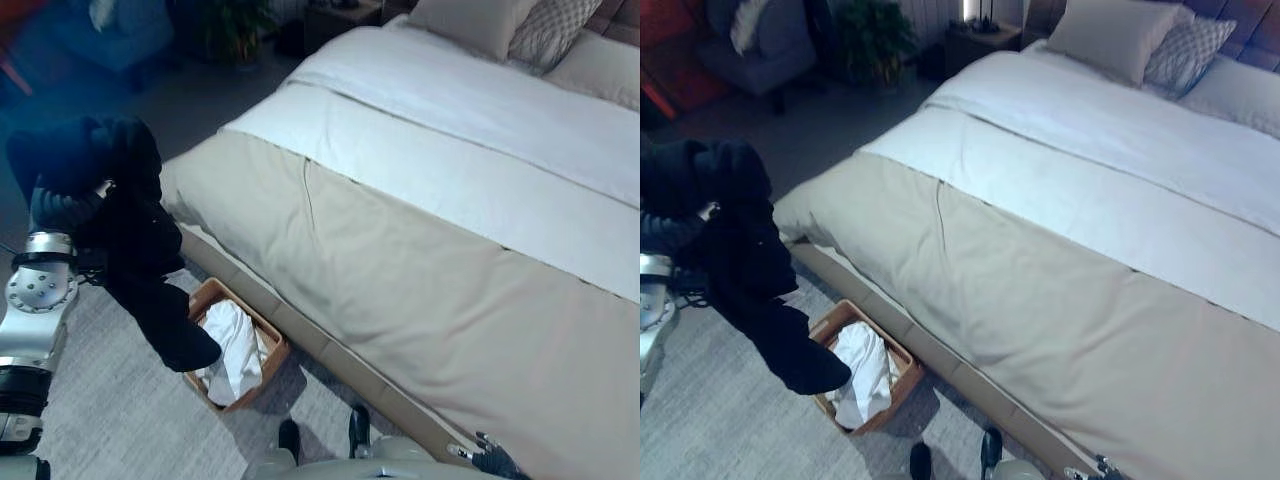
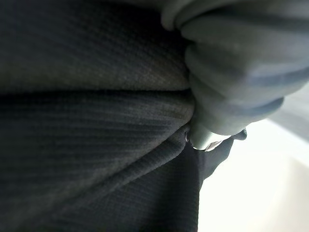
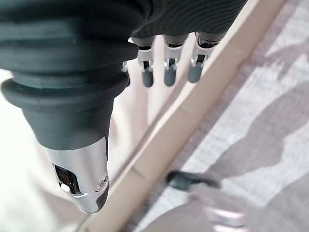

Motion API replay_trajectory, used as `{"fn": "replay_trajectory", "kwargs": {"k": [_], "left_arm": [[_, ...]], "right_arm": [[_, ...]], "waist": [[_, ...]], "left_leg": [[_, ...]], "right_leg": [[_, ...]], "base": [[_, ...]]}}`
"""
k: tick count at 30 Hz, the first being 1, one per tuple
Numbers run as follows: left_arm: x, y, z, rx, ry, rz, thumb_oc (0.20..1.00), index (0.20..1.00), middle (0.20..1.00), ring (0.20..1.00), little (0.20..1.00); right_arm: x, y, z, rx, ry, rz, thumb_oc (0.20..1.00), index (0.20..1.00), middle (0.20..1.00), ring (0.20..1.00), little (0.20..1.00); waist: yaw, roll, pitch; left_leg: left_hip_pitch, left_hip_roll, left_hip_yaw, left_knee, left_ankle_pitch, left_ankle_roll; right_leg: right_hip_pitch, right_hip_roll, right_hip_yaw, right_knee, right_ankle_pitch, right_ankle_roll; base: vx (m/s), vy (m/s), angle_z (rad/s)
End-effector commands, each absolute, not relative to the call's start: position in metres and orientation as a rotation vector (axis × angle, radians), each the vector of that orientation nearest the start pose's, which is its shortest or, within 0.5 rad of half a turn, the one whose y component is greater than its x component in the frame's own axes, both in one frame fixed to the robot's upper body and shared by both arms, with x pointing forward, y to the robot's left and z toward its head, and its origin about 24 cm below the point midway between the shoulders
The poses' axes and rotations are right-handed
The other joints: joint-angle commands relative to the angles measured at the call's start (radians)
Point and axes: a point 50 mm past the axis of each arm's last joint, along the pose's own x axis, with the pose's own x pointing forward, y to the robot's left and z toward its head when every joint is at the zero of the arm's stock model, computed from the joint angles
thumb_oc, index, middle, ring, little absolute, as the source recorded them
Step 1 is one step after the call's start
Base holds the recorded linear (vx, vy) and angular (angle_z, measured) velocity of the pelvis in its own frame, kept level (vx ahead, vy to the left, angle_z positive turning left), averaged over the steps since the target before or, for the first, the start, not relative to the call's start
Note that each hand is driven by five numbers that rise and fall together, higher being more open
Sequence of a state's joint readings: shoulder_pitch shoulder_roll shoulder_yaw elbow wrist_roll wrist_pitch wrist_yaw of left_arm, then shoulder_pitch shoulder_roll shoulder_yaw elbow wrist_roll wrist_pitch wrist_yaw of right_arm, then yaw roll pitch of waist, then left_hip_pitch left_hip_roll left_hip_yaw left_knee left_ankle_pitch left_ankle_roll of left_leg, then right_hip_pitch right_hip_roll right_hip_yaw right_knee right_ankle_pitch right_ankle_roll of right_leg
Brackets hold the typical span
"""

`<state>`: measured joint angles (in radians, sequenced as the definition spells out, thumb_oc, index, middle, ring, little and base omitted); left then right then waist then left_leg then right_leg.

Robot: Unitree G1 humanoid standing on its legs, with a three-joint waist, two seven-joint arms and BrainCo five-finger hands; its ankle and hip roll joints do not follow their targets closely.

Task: Pick up clothes into the bucket

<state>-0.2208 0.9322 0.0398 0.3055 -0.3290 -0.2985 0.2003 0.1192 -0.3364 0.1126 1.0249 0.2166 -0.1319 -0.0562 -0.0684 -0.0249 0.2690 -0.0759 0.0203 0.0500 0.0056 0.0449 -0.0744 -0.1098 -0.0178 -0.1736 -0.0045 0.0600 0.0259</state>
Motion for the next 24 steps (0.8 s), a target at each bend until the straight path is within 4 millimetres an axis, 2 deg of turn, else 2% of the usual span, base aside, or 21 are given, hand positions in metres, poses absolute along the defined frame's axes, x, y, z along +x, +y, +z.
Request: {"fn": "replay_trajectory", "kwargs": {"k": [1,3,5,6,8,9,11,12,13,14,15,19,24], "left_arm": [[0.283,0.338,0.217,0.514,-0.539,0.397,0.200,0.200,0.200,0.200,0.200],[0.288,0.333,0.207,0.397,-0.538,0.412,0.200,0.200,0.200,0.200,0.200],[0.288,0.333,0.207,0.396,-0.538,0.412,0.200,0.200,0.200,0.200,0.200],[0.289,0.331,0.206,0.382,-0.543,0.415,0.200,0.200,0.200,0.200,0.200],[0.295,0.325,0.205,0.332,-0.565,0.452,0.200,0.200,0.200,0.200,0.200],[0.295,0.325,0.205,0.332,-0.565,0.452,0.200,0.200,0.200,0.200,0.200],[0.299,0.321,0.208,0.326,-0.585,0.479,0.200,0.200,0.200,0.200,0.200],[0.300,0.320,0.209,0.328,-0.590,0.485,0.200,0.200,0.200,0.200,0.200],[0.302,0.319,0.211,0.324,-0.599,0.498,0.200,0.200,0.200,0.200,0.200],[0.302,0.319,0.211,0.324,-0.599,0.498,0.200,0.200,0.200,0.200,0.200],[0.304,0.318,0.213,0.307,-0.612,0.539,0.200,0.200,0.200,0.200,0.200],[0.309,0.317,0.221,0.301,-0.641,0.612,0.200,0.200,0.200,0.200,0.200],[0.314,0.322,0.233,0.303,-0.648,0.652,0.200,0.200,0.200,0.200,0.200]], "right_arm": [[0.119,-0.275,-0.126,-0.263,0.877,-0.216,1.000,1.000,1.000,1.000,1.000],[0.131,-0.274,-0.120,-0.271,0.830,-0.207,1.000,1.000,1.000,1.000,1.000],[0.132,-0.274,-0.120,-0.271,0.830,-0.208,1.000,1.000,1.000,1.000,1.000],[0.136,-0.274,-0.117,-0.273,0.808,-0.207,1.000,1.000,1.000,1.000,1.000],[0.151,-0.274,-0.106,-0.271,0.724,-0.215,1.000,1.000,1.000,1.000,1.000],[0.151,-0.274,-0.106,-0.271,0.724,-0.215,1.000,1.000,1.000,1.000,1.000],[0.156,-0.277,-0.101,-0.262,0.685,-0.238,1.000,1.000,1.000,1.000,1.000],[0.160,-0.278,-0.098,-0.260,0.663,-0.247,1.000,1.000,1.000,1.000,1.000],[0.162,-0.279,-0.095,-0.260,0.649,-0.256,1.000,1.000,1.000,1.000,1.000],[0.162,-0.279,-0.095,-0.260,0.649,-0.256,1.000,1.000,1.000,1.000,1.000],[0.166,-0.281,-0.090,-0.258,0.614,-0.281,1.000,1.000,1.000,1.000,1.000],[0.175,-0.285,-0.079,-0.224,0.533,-0.337,1.000,1.000,1.000,1.000,1.000],[0.180,-0.286,-0.073,-0.194,0.486,-0.361,1.000,1.000,1.000,1.000,1.000]], "waist": [[-0.031,-0.031,0.051],[-0.033,-0.043,0.095],[-0.033,-0.042,0.091],[-0.030,-0.044,0.106],[-0.038,-0.061,0.158],[-0.038,-0.061,0.156],[-0.045,-0.072,0.181],[-0.047,-0.074,0.190],[-0.047,-0.078,0.196],[-0.047,-0.077,0.195],[-0.051,-0.087,0.207],[-0.062,-0.108,0.233],[-0.072,-0.120,0.250]], "left_leg": [[-0.110,0.015,0.006,0.218,-0.111,0.025],[-0.201,0.025,0.002,0.316,-0.136,0.037],[-0.211,0.025,0.002,0.326,-0.140,0.037],[-0.240,0.027,-0.001,0.364,-0.157,0.040],[-0.390,0.031,-0.016,0.520,-0.199,0.052],[-0.394,0.031,-0.017,0.523,-0.200,0.052],[-0.471,0.031,-0.026,0.588,-0.214,0.054],[-0.498,0.036,-0.038,0.631,-0.254,0.049],[-0.544,0.038,-0.044,0.668,-0.264,0.050],[-0.545,0.038,-0.044,0.669,-0.264,0.050],[-0.628,0.043,-0.055,0.730,-0.278,0.053],[-0.787,0.050,-0.078,0.833,-0.303,0.058],[-0.900,0.050,-0.097,0.915,-0.330,0.068]], "right_leg": [[-0.061,-0.126,0.016,0.176,-0.073,0.108],[-0.158,-0.136,0.034,0.279,-0.096,0.096],[-0.168,-0.136,0.034,0.287,-0.100,0.096],[-0.197,-0.137,0.041,0.324,-0.116,0.092],[-0.336,-0.145,0.050,0.468,-0.158,0.077],[-0.340,-0.145,0.050,0.470,-0.159,0.077],[-0.414,-0.152,0.049,0.537,-0.180,0.069],[-0.440,-0.150,0.056,0.580,-0.217,0.074],[-0.482,-0.149,0.056,0.613,-0.225,0.072],[-0.484,-0.149,0.056,0.614,-0.225,0.072],[-0.558,-0.149,0.056,0.667,-0.238,0.068],[-0.711,-0.149,0.052,0.763,-0.259,0.063],[-0.818,-0.146,0.046,0.837,-0.276,0.064]], "base": [[-0.22,0.048,-0.05],[-0.18,0.034,-0.10],[-0.05,0.006,-0.05],[-0.13,-0.002,-0.02],[-0.22,-0.003,0.01],[-0.15,-0.006,0.07],[-0.08,-0.030,0.05],[-0.05,-0.038,0.01],[0.00,0.000,0.00],[-0.10,-0.028,0.04],[-0.10,-0.034,0.02],[-0.06,-0.029,0.05],[-0.01,-0.002,0.00]]}}
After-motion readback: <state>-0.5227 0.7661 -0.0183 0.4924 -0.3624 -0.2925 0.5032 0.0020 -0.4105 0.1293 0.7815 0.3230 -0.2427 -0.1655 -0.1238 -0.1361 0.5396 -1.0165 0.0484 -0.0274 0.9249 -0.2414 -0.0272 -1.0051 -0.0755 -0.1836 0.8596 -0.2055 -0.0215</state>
